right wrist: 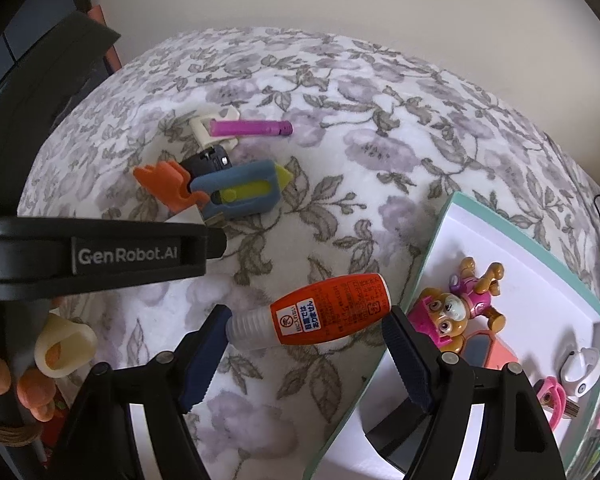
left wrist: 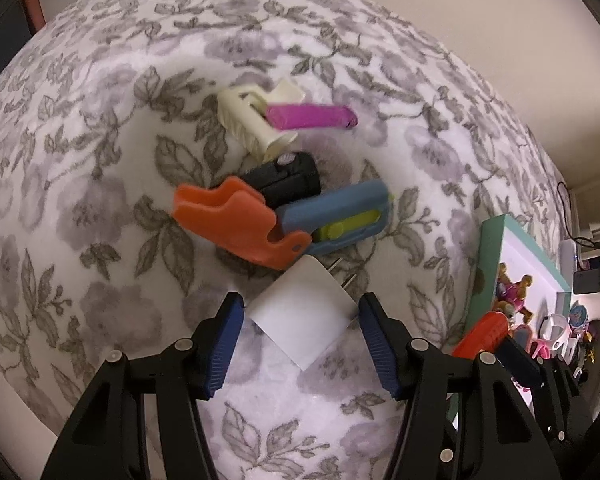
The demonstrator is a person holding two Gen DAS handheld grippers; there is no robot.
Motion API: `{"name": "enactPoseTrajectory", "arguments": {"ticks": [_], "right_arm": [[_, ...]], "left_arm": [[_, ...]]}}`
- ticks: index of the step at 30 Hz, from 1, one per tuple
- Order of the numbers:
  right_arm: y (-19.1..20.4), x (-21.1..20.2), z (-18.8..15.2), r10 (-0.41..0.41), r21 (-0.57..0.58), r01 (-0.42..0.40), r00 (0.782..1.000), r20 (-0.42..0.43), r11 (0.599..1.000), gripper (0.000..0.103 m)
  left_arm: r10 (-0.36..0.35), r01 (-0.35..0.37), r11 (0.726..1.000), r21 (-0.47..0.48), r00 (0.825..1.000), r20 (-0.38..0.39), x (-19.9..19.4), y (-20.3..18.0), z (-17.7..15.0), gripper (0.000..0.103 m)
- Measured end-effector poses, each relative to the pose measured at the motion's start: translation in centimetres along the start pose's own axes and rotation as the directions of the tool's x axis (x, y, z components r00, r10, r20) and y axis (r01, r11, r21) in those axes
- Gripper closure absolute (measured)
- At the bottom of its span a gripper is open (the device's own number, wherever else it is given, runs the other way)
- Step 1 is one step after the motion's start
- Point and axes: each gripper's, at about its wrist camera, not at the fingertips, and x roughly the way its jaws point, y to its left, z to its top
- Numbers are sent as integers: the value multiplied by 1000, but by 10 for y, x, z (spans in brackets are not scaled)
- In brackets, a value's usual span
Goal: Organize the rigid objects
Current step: 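Carry the white cube and red glue bottle toward the white tray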
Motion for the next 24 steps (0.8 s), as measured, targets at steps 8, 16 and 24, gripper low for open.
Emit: {"name": "enactPoseTrajectory", "arguments": {"ticks": [8,16,24], "right_arm": [[-13,-20,4,15,51,-18,998,57,999,24],[-53,-45,2,-17,195,-4,994,108,981,24],[-115,-61,-13,-131,401,92,989,71,911,24]], "left_arm": [[-32,29,999,29,995,96,-35,-7,5,42],[-58,46,996,76,986,155,-55,-22,2,42],[-85,53,982,180,981,175,-65,-60,-9,42]]}}
